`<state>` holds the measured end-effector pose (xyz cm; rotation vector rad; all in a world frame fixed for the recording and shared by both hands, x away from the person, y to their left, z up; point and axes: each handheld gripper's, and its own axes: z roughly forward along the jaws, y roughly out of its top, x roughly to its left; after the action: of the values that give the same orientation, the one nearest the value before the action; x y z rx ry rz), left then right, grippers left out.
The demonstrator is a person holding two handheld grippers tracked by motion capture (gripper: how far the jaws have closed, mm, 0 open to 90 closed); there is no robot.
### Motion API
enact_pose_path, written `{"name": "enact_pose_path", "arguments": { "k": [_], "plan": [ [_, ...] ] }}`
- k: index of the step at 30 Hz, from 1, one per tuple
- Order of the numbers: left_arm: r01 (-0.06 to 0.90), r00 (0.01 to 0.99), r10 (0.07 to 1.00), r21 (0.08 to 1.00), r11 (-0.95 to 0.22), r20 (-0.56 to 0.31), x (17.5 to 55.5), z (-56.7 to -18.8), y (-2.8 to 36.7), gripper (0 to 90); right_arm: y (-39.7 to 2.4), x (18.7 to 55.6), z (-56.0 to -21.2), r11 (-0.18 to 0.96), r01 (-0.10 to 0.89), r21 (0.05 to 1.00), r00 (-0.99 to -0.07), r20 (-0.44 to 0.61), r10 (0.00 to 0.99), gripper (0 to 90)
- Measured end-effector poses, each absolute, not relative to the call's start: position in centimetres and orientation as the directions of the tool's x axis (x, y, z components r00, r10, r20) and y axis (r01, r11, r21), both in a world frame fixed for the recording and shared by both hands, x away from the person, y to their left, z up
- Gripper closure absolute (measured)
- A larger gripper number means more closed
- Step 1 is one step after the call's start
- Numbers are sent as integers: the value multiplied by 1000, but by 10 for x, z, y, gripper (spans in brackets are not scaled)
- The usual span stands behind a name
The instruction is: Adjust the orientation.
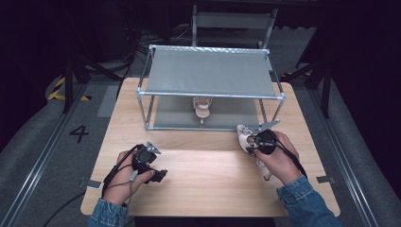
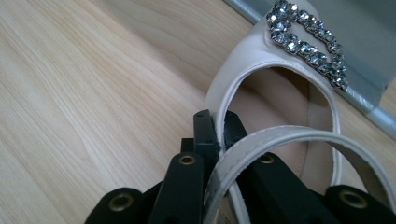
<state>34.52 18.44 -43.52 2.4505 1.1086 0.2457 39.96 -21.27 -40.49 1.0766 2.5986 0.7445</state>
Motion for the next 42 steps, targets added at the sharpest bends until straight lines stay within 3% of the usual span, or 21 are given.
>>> {"name": "enact_pose_path", "arguments": {
  "k": [28, 35, 42],
  "plan": [
    [682, 637, 770, 487, -545, -29, 343, -427, 203, 205, -169, 482, -399, 620, 533, 576, -707, -100, 700, 871],
    [685, 634, 773, 488, -541, -34, 345, -427, 204, 206, -162, 489, -407, 592, 510, 624, -704, -92, 704, 871],
    [680, 638, 770, 493, -544, -31, 346, -426, 203, 206, -158, 489, -414, 613, 511, 603, -710, -106, 696, 870]
  ]
}}
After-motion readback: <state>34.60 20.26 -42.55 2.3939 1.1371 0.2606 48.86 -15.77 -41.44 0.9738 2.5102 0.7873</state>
